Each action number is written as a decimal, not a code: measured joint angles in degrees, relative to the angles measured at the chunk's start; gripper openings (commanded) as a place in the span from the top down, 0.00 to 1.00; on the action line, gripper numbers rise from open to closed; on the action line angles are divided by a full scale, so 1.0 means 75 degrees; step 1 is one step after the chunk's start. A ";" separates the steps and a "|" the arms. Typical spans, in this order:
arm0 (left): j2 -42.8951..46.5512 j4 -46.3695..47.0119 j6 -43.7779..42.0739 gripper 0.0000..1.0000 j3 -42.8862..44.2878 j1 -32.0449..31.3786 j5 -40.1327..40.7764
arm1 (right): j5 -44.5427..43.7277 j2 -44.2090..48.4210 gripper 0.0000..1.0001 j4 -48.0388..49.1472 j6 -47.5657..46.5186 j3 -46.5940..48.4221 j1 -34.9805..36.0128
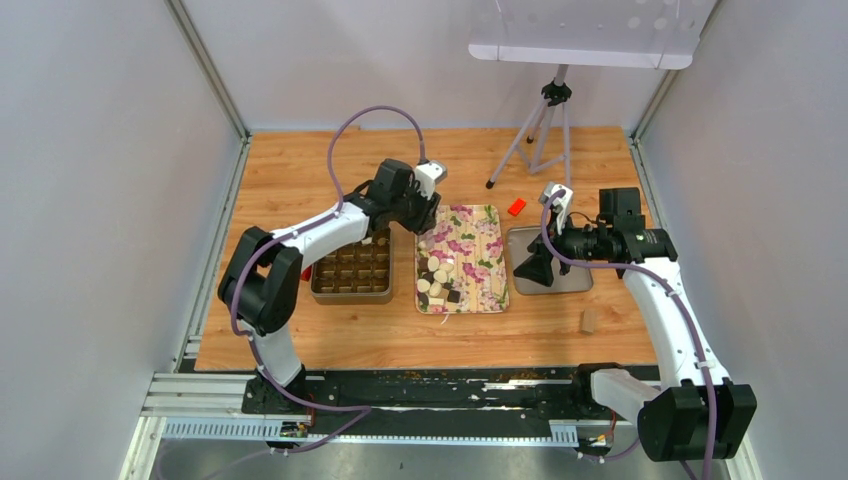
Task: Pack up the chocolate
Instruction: Pick up the fake chocolate from the plate, then place the fake chocolate in the packing box.
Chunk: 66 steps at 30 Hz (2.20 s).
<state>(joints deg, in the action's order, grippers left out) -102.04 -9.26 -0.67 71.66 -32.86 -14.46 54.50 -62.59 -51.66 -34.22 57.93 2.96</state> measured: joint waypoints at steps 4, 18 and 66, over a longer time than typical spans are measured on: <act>-0.0020 -0.0050 0.0009 0.62 0.0038 0.0000 0.0003 | 0.0000 0.0000 0.26 0.0006 0.0000 -0.0041 0.0000; 0.0227 -0.0685 0.0160 0.81 0.0691 -0.0003 -0.0216 | 0.0000 0.0000 0.26 0.0009 0.0000 -0.0122 0.0000; 0.2952 -0.0764 0.0379 0.59 -0.1868 0.2550 0.1393 | 0.0000 -0.0198 0.27 0.0070 0.0006 -0.0184 0.0000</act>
<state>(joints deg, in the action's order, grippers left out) -79.90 -14.98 2.17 57.65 -13.74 -4.01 54.50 -64.07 -51.13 -34.17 56.55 2.96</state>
